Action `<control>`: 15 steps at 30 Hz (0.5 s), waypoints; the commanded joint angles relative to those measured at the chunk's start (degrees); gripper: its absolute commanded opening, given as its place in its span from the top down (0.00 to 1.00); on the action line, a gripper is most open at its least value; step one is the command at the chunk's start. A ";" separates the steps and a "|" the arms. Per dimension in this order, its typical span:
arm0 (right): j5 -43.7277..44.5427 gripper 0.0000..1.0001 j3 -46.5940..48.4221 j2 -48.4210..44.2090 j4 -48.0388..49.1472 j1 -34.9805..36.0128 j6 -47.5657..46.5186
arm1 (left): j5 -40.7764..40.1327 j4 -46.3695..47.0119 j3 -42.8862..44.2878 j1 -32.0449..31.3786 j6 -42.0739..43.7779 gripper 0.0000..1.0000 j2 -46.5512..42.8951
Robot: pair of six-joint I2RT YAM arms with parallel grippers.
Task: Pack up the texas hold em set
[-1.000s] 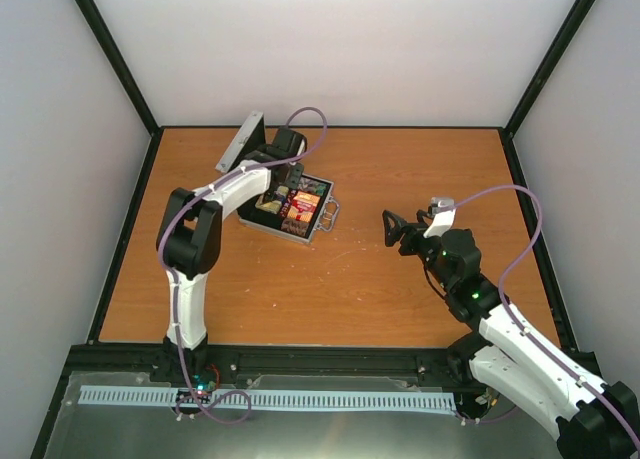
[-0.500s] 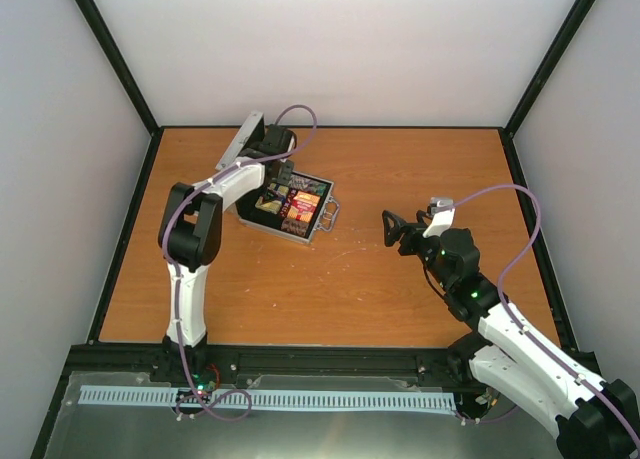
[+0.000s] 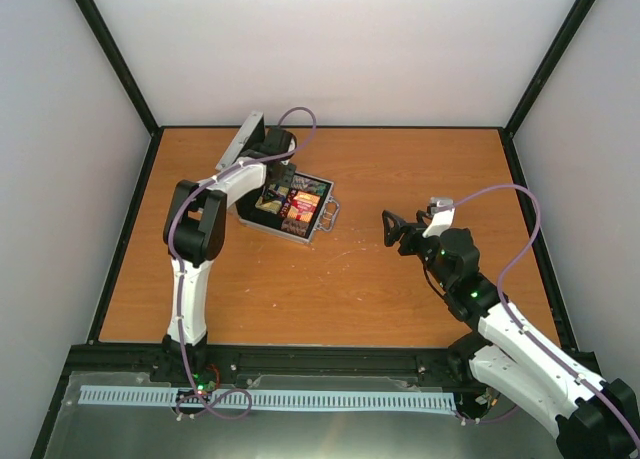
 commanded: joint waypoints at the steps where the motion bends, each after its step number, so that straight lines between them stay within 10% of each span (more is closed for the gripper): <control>1: 0.52 0.00 -0.39 0.40 0.58 -0.47 -0.18 | 3.92 0.80 2.76 0.30 0.95 0.66 0.22; 15: 0.35 0.00 -0.01 1.22 0.56 -0.48 -0.08 | 6.09 -3.72 1.90 0.30 1.33 0.57 -1.21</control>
